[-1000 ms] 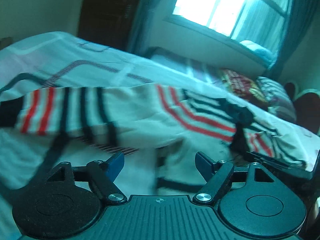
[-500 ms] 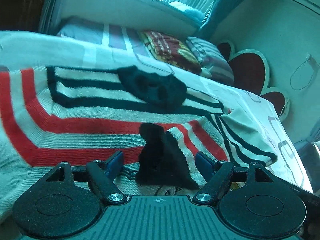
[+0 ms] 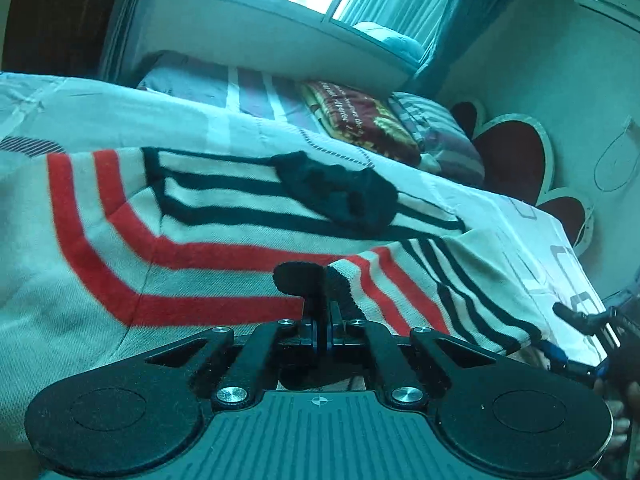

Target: Fold small clothes

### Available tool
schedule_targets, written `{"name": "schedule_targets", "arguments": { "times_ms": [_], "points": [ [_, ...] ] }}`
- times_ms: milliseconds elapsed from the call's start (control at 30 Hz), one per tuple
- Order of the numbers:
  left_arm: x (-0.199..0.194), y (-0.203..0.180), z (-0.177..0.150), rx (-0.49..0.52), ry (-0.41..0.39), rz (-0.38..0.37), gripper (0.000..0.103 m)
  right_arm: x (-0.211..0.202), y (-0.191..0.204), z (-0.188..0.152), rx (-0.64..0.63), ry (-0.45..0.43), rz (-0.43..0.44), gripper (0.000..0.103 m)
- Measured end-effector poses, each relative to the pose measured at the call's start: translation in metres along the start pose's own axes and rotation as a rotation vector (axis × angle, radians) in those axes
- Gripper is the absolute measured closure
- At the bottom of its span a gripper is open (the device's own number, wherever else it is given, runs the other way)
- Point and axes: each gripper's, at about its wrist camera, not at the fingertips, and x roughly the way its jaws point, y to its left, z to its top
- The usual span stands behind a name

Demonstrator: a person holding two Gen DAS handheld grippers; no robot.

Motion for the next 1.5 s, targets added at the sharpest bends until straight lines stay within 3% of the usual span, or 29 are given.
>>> {"name": "schedule_targets", "arguments": {
  "times_ms": [67, 100, 133, 200, 300, 333, 433, 500, 633, 700, 800, 867, 933, 1000, 1133, 1167, 1233, 1267, 1367, 1433, 1467, 1500],
  "points": [
    [-0.003, 0.003, -0.004, -0.011, -0.009, 0.002, 0.099, 0.002, -0.002, 0.006, 0.007, 0.001, -0.022, 0.069],
    [-0.005, 0.003, -0.005, -0.011, -0.023, 0.004, 0.099, 0.003, 0.003, 0.007, -0.03, 0.001, -0.047, 0.087],
    [-0.009, 0.001, -0.004, -0.007, -0.039, 0.006, 0.099, 0.002, 0.011, 0.008, -0.097, -0.004, -0.07, 0.094],
    [-0.014, -0.003, -0.002, 0.014, -0.064, 0.026, 0.099, -0.001, 0.024, 0.007, -0.2, -0.015, -0.073, 0.095],
    [0.002, -0.001, -0.007, 0.045, 0.013, 0.096, 0.099, 0.016, 0.025, 0.001, -0.315, 0.04, -0.254, 0.096],
    [0.004, -0.002, -0.01, 0.06, 0.008, 0.103, 0.099, 0.019, 0.019, 0.0, -0.32, 0.053, -0.258, 0.099],
    [0.003, -0.005, -0.007, 0.069, 0.016, 0.116, 0.099, 0.014, 0.029, 0.003, -0.338, 0.1, -0.25, 0.089],
    [0.003, -0.005, -0.008, 0.066, 0.013, 0.113, 0.099, 0.001, 0.041, -0.002, -0.422, 0.118, -0.233, 0.068],
    [0.001, -0.002, -0.01, 0.054, 0.0, 0.097, 0.099, -0.028, 0.068, -0.001, -0.642, 0.028, -0.196, 0.068],
    [0.002, -0.001, -0.012, 0.052, -0.006, 0.095, 0.099, -0.018, 0.062, 0.018, -0.624, 0.032, -0.226, 0.068],
    [0.0, -0.001, -0.011, 0.052, -0.009, 0.096, 0.099, 0.009, 0.043, 0.037, -0.534, 0.14, -0.284, 0.072],
    [-0.01, -0.005, -0.01, 0.071, -0.053, 0.101, 0.099, 0.018, 0.038, 0.024, -0.652, 0.156, -0.337, 0.08],
    [-0.011, -0.008, -0.01, 0.101, -0.047, 0.143, 0.099, 0.019, 0.042, 0.012, -0.737, 0.142, -0.357, 0.08],
    [-0.003, -0.009, -0.014, 0.132, -0.008, 0.156, 0.099, 0.022, 0.045, 0.015, -0.738, 0.154, -0.356, 0.077],
    [-0.014, -0.011, -0.004, 0.119, -0.015, 0.154, 0.098, 0.021, 0.054, 0.041, -0.692, 0.086, -0.276, 0.071],
    [-0.017, -0.009, -0.002, 0.118, -0.03, 0.153, 0.09, 0.022, 0.052, 0.051, -0.66, 0.083, -0.255, 0.07],
    [-0.02, -0.006, 0.001, 0.113, -0.061, 0.173, 0.026, 0.031, 0.05, 0.068, -0.617, 0.075, -0.218, 0.07],
    [-0.021, -0.005, 0.003, 0.119, -0.082, 0.189, 0.024, 0.039, 0.05, 0.075, -0.611, 0.074, -0.21, 0.07],
    [-0.009, -0.001, 0.012, 0.116, -0.054, 0.168, 0.03, 0.066, 0.048, 0.09, -0.588, 0.097, -0.188, 0.07],
    [0.005, 0.001, 0.013, 0.115, 0.01, 0.181, 0.063, 0.085, 0.045, 0.096, -0.582, 0.116, -0.192, 0.068],
    [0.008, -0.002, 0.011, 0.136, 0.006, 0.189, 0.065, 0.093, 0.044, 0.098, -0.582, 0.125, -0.203, 0.068],
    [0.01, -0.005, 0.01, 0.163, 0.008, 0.183, 0.089, 0.101, 0.043, 0.098, -0.592, 0.136, -0.221, 0.069]
  ]
}}
